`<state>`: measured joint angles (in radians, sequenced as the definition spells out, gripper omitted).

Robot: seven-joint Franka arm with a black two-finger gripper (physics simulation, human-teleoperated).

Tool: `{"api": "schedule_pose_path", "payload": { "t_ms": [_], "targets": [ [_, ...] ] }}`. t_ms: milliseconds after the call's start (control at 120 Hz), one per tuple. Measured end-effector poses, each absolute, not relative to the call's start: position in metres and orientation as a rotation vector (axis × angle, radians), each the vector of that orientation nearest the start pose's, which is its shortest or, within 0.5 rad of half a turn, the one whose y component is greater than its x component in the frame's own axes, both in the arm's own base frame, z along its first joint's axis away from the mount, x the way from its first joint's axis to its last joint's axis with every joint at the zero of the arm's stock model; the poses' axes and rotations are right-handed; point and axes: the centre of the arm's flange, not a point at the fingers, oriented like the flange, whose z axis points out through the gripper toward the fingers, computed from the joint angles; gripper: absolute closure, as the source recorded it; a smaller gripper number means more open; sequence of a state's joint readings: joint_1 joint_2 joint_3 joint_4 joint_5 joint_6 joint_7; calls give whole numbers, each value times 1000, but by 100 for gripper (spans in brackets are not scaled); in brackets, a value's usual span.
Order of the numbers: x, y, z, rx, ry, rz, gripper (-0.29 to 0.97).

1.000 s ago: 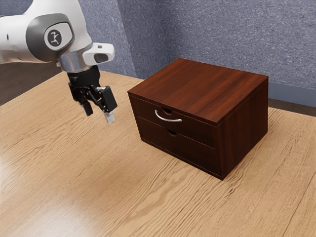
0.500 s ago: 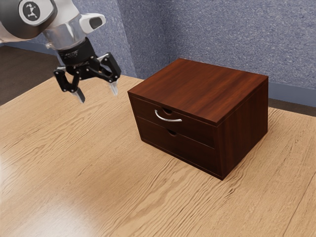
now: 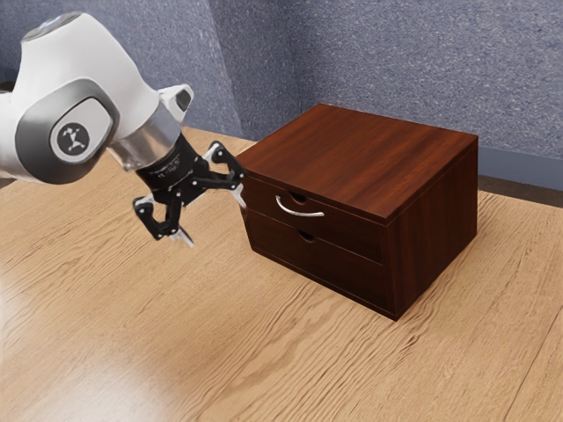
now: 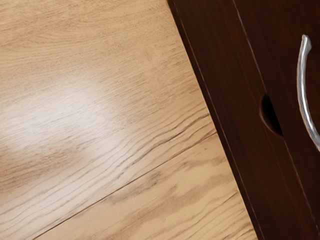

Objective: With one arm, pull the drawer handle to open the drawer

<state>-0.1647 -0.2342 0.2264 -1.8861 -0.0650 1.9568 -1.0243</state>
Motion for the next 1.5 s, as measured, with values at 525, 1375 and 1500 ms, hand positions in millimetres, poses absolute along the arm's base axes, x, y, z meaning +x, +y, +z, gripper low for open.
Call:
{"api": "schedule_pose_path", "payload": {
  "t_ms": [525, 1375, 1500],
  "targets": [
    [514, 38, 624, -2673, -2148, -442, 0],
    [551, 25, 559, -2565, -2364, -642, 0],
    [556, 26, 558, -2553, -2383, -667, 0]
  ]
}}
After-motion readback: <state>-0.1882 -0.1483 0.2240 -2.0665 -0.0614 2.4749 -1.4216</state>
